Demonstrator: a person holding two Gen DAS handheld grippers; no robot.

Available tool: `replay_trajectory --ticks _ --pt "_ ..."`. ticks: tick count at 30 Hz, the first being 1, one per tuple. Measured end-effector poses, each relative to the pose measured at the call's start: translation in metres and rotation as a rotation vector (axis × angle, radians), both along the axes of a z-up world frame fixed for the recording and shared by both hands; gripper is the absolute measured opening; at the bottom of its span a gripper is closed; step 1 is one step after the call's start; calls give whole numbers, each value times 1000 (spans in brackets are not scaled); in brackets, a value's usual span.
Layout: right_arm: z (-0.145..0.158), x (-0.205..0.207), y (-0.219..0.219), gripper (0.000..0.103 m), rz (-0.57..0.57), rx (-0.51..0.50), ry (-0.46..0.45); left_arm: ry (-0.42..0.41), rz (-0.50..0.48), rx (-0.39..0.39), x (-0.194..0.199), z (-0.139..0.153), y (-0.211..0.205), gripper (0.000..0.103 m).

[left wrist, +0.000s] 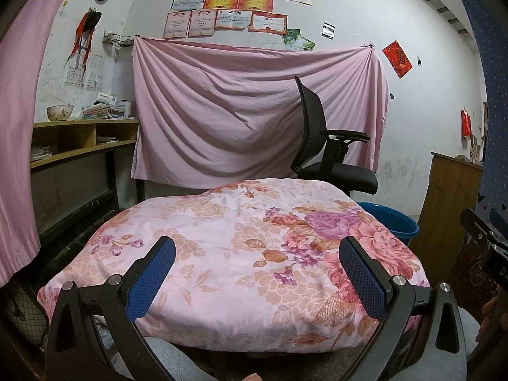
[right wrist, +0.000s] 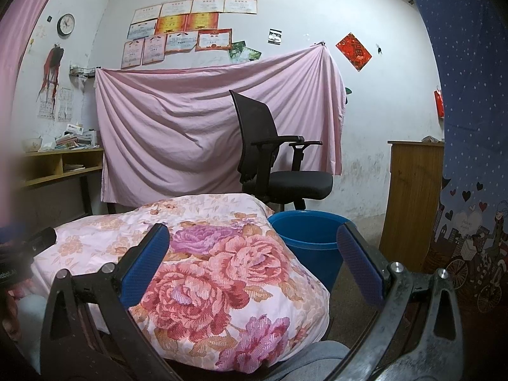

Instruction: Collect trash

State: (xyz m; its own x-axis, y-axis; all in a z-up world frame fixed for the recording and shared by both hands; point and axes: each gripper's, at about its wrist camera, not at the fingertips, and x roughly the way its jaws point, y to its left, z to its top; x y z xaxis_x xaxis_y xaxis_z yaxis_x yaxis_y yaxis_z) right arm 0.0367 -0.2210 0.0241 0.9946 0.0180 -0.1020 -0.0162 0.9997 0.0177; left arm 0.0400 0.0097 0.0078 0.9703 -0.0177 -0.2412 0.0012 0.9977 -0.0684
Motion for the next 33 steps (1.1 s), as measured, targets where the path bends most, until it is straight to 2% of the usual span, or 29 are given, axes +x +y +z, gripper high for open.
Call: replay_trajectory --ticks 24,33 --pt "-2 1 0 103 -2 10 12 -2 0 4 -2 -1 -2 101" --pt "-3 3 -1 103 2 7 21 -1 15 30 2 -3 -2 101"
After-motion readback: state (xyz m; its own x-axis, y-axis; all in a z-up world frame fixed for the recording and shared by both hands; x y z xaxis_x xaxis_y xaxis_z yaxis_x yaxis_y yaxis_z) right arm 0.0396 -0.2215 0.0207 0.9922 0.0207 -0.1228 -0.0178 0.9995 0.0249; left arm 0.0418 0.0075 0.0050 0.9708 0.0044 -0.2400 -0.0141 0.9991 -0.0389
